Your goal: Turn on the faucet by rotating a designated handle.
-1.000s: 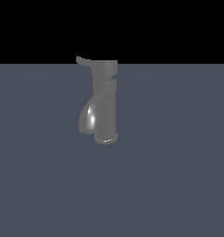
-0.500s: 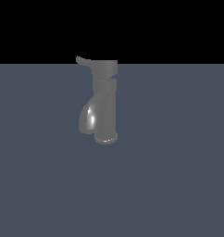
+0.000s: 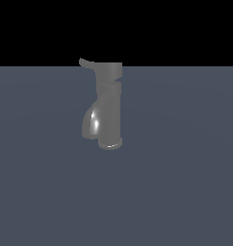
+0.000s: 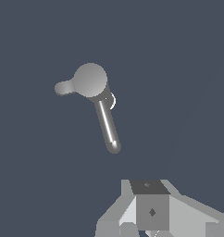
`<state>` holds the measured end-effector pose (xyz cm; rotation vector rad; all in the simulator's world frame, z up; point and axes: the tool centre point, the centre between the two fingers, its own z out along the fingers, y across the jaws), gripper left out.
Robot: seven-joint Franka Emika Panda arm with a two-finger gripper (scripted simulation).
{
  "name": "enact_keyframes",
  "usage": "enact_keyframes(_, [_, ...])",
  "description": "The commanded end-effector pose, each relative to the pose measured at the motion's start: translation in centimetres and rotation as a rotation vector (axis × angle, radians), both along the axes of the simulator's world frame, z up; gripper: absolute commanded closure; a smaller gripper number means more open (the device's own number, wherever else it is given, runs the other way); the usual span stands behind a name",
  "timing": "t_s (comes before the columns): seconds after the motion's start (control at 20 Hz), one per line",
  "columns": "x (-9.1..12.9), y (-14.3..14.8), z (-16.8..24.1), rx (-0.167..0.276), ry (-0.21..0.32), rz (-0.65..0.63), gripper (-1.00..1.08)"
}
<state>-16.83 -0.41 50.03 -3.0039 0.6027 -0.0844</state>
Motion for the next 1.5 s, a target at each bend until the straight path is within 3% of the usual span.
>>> enact_keyframes(0.0, [1.3,0.3,-0.5,0.015,0.009,-0.059,1.08])
enact_keyframes(0.7, [8.3,2.0,-4.4,0.063,0.069,-0.393,1.08])
enact_keyframes(1.45, [15.1,4.5,-10.1,0.061,0.120,-0.763,1.08])
